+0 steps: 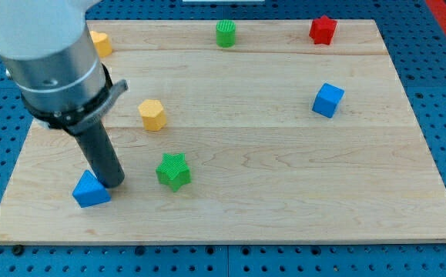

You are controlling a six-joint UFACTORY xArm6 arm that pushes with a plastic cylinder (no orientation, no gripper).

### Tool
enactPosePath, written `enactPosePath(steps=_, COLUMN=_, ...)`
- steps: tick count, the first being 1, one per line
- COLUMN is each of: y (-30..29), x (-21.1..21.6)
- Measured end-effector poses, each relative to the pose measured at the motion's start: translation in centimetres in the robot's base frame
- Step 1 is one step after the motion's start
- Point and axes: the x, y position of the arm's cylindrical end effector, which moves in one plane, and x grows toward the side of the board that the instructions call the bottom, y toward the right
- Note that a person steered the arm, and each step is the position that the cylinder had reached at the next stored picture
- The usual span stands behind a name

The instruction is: Push yellow hexagon towards the bottom right

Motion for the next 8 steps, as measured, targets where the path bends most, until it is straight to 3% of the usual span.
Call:
enactPosePath(steps=1, y=0.6, x=2.1)
enactPosePath(steps=3, y=-6.7, x=1.2)
enactPosePath(steps=4, y=-1.0, x=0.4)
enactPosePath(steps=6, y=-0.7, x=-6.6)
enactPosePath(steps=8, y=-0.7, x=-9.7)
